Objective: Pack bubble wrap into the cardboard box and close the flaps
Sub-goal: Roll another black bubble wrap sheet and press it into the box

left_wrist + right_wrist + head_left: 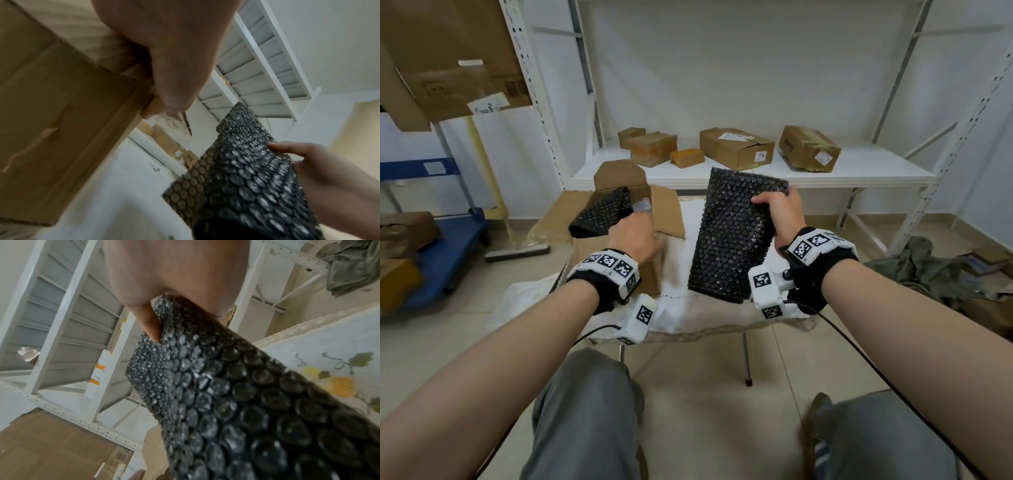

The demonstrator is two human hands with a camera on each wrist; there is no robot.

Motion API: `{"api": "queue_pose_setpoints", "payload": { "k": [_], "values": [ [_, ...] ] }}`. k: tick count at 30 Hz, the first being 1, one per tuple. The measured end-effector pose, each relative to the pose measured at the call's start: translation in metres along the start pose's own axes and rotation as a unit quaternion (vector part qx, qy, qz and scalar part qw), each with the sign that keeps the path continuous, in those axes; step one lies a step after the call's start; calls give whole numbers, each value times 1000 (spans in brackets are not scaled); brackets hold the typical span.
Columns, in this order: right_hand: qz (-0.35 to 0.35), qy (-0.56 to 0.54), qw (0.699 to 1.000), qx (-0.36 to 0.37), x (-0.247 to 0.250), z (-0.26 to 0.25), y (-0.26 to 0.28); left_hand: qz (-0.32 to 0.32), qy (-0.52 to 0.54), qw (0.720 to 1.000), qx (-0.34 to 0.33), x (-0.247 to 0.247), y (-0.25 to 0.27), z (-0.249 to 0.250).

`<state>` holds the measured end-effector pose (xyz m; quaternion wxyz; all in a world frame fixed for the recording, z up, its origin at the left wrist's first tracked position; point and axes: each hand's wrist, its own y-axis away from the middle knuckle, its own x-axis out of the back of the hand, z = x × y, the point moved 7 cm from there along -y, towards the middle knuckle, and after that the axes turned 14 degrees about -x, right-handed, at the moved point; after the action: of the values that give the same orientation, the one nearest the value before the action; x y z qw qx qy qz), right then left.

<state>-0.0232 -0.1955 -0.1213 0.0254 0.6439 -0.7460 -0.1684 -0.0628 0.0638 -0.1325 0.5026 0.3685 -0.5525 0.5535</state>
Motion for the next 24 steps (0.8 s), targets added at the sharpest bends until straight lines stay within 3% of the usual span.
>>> {"api": "queue_pose_setpoints", "payload": {
  "k": [5,9,16,20,24],
  "values": [
    [39,-85,995,36,19,-22,11,61,26,995,-70,23,-5,47],
    [63,-34,995,70,36,-29,12,63,43,993,-94,18,-15,94],
    [127,43,985,106,81,-30,17,6,50,991,-125,-11,-13,161],
    [133,79,982,109,93,-32,13,-35,88,989,-116,-28,-8,173],
    [100,102,985,100,89,-35,-3,-145,110,975,-127,-28,-20,165]
  ]
}}
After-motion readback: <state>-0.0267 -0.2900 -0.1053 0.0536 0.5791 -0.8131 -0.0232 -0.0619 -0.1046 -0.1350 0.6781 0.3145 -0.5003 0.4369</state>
